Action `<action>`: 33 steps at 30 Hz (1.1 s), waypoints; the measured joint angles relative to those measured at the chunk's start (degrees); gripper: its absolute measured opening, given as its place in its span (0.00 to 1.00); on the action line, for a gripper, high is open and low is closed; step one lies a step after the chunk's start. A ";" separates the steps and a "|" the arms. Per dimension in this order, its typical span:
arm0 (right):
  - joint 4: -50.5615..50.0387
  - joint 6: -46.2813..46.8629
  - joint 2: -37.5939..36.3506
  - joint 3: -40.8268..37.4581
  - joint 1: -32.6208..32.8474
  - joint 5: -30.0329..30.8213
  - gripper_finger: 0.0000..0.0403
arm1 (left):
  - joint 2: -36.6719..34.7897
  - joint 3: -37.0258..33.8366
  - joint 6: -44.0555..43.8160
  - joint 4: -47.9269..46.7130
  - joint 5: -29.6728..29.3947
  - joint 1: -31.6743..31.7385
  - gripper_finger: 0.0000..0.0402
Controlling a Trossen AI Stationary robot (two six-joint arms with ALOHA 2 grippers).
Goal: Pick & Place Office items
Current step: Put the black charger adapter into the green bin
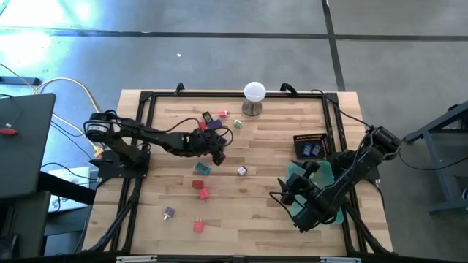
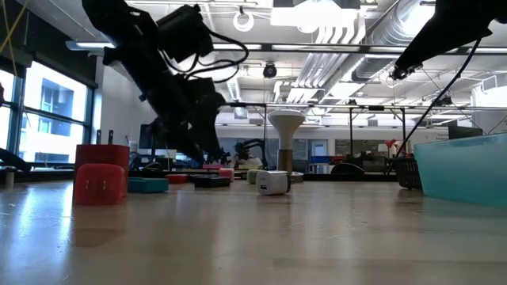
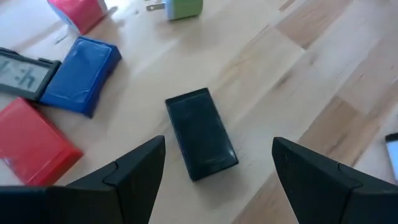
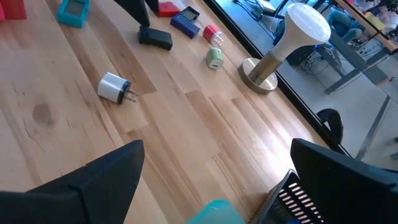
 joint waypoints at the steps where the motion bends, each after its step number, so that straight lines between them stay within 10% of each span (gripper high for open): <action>1: 0.06 0.00 0.00 0.00 0.00 0.02 0.98 | 0.71 0.00 -0.33 0.91 0.00 -0.02 0.72; 33: 5.67 -7.52 0.00 -0.02 0.00 0.06 0.98 | 9.90 0.05 0.76 6.14 -2.14 1.93 0.71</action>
